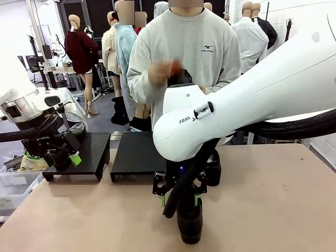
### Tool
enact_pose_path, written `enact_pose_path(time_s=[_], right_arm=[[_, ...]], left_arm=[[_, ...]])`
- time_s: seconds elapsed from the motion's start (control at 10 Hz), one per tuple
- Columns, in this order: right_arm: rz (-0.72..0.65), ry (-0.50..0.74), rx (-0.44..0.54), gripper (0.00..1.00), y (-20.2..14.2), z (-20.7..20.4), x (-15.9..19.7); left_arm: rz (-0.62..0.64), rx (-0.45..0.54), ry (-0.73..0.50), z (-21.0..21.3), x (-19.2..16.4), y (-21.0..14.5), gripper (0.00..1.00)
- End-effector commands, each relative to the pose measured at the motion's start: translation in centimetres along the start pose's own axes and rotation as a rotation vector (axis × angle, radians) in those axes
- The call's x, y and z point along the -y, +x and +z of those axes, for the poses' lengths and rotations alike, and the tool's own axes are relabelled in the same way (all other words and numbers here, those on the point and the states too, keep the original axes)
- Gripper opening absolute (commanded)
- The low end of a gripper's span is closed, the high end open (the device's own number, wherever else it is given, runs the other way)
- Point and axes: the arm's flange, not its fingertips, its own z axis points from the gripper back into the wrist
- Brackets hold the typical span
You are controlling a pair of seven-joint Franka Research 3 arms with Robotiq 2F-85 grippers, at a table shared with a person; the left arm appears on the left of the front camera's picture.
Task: Organize the shoes by placing them on the stand.
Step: Place the Shoe from the middle of the table onto the Shoes Stand.
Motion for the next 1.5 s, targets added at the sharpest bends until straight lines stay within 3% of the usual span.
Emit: enact_pose_path(time_s=[0.0,0.1,0.2,0.4,0.6,0.8,0.9,1.0,1.1,1.2,1.4], right_arm=[[-0.005,0.008,0.006,1.00,0.1,0.0,-0.2],[0.000,0.000,0.000,1.00,0.0,0.0,0.0],[0.123,-0.098,0.113,1.00,-2.4,3.1,-0.5],[0.222,-0.059,0.205,1.00,-6.1,9.0,1.3],[0.280,-0.056,0.160,1.00,-6.7,11.9,6.9],[0.220,-0.037,0.132,1.00,-6.2,12.8,13.4],[0.175,-0.010,0.121,1.00,-5.8,13.1,17.0],[0.188,0.005,0.083,1.00,-5.2,13.0,20.2],[0.113,0.062,0.048,1.00,-4.5,13.0,23.6],[0.080,0.146,0.063,1.00,-3.6,12.5,26.5],[0.066,0.183,0.049,1.00,-4.6,11.8,28.5]], left_arm=[[-0.006,-0.001,-0.020,0.0,-0.2,-0.1,1.00],[-0.006,-0.001,-0.020,0.0,-0.2,-0.1,1.00],[-0.006,-0.001,-0.020,0.0,-0.2,-0.1,1.00],[-0.006,-0.001,-0.020,0.0,-0.2,-0.1,1.00],[0.001,0.000,0.000,0.0,0.0,0.0,1.00],[-0.005,-0.010,0.007,-1.3,5.1,-2.1,1.00],[0.050,0.026,0.018,-1.9,7.8,-2.6,1.00],[0.140,0.064,-0.032,-2.3,10.3,-3.0,1.00],[0.289,0.046,-0.114,-2.9,12.7,-3.2,1.00],[0.351,0.061,-0.138,-3.6,14.5,-3.4,1.00],[0.333,0.010,-0.110,-4.4,17.8,-4.5,1.00]])
